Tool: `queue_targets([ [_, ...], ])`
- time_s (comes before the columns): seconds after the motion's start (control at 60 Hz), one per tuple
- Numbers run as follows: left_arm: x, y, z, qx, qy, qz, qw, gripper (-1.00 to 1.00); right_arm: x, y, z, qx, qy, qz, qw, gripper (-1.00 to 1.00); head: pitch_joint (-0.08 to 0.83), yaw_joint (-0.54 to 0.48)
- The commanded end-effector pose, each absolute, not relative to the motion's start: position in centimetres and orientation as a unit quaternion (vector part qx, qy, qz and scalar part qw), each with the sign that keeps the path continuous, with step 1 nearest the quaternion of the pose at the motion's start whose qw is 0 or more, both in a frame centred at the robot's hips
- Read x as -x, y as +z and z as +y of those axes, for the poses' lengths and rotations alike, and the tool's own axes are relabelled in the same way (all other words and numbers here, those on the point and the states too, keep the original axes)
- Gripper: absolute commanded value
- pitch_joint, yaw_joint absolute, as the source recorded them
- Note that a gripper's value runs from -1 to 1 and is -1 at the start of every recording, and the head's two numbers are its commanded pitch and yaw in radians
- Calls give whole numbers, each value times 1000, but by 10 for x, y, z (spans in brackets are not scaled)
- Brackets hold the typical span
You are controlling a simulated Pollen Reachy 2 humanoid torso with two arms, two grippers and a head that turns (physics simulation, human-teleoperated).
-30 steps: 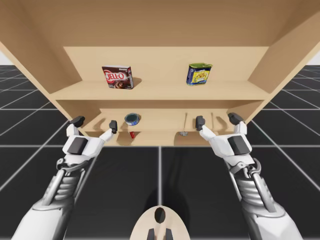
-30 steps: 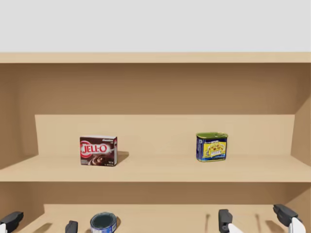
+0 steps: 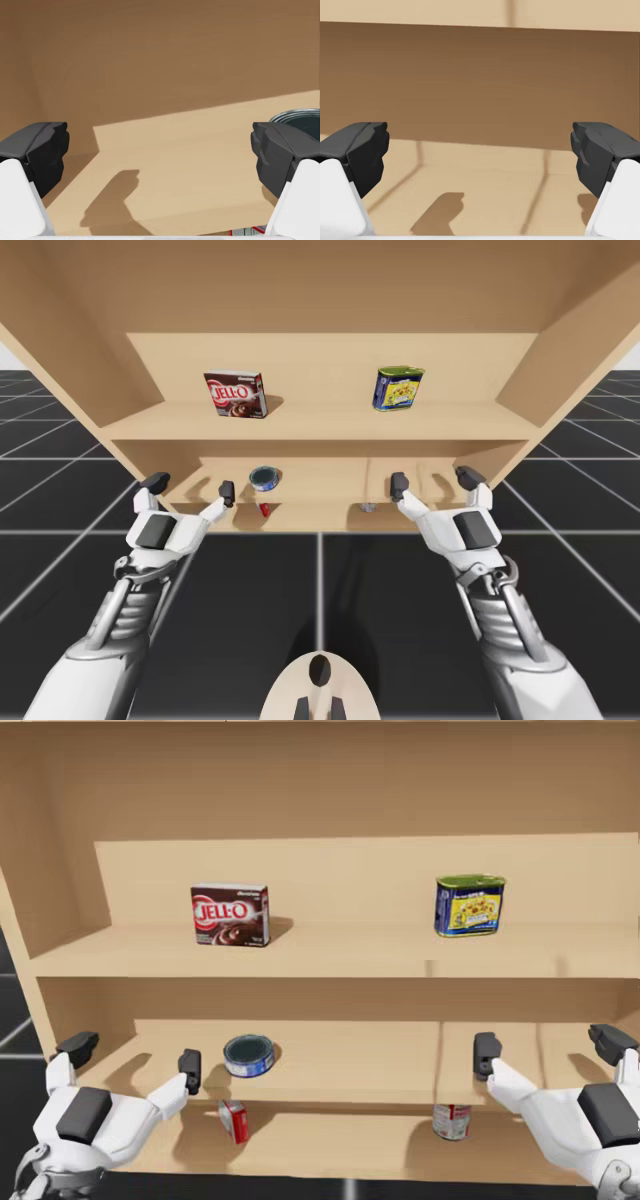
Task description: Find the tuna fish can on the shelf and bring it to me.
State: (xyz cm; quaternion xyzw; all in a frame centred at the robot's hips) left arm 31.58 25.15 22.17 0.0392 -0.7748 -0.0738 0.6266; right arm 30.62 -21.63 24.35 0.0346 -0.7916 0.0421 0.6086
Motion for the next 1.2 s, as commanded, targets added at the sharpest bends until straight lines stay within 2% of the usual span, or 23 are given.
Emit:
queue_targets([
  [0.017,-316,221,251,-38,-76,-776,625,-1000,-307,242,-214,-36,39,-790,611,-1000,319,97],
  [0.2,-316,221,250,-36,-77,-776,625,-1000,-307,241,-213,-34,42,-788,613,-1000,417,164],
  [0.45,-315,222,248,-29,-79,-775,626,-1000,-308,241,-214,-33,42,-787,615,-1000,459,203],
  [0.583,-305,233,236,23,-76,-771,632,-1000,-309,240,-214,-33,41,-786,616,-1000,459,202],
  [0.7,-290,251,223,40,-75,-747,659,-1000,-309,239,-214,-34,41,-785,617,-1000,465,214],
  [0.817,-285,263,211,87,-74,-733,671,-1000,-309,238,-214,-35,41,-785,617,-1000,468,228],
  [0.95,-294,265,199,118,-76,-715,685,-1000,-309,238,-214,-36,40,-785,617,-1000,470,236],
  [1.05,-308,261,191,136,-75,-705,692,-1000,-309,238,-215,-36,39,-785,617,-1000,473,235],
  [1.2,-327,252,180,137,-76,-693,704,-1000,-309,239,-217,-37,37,-786,616,-1000,477,227],
])
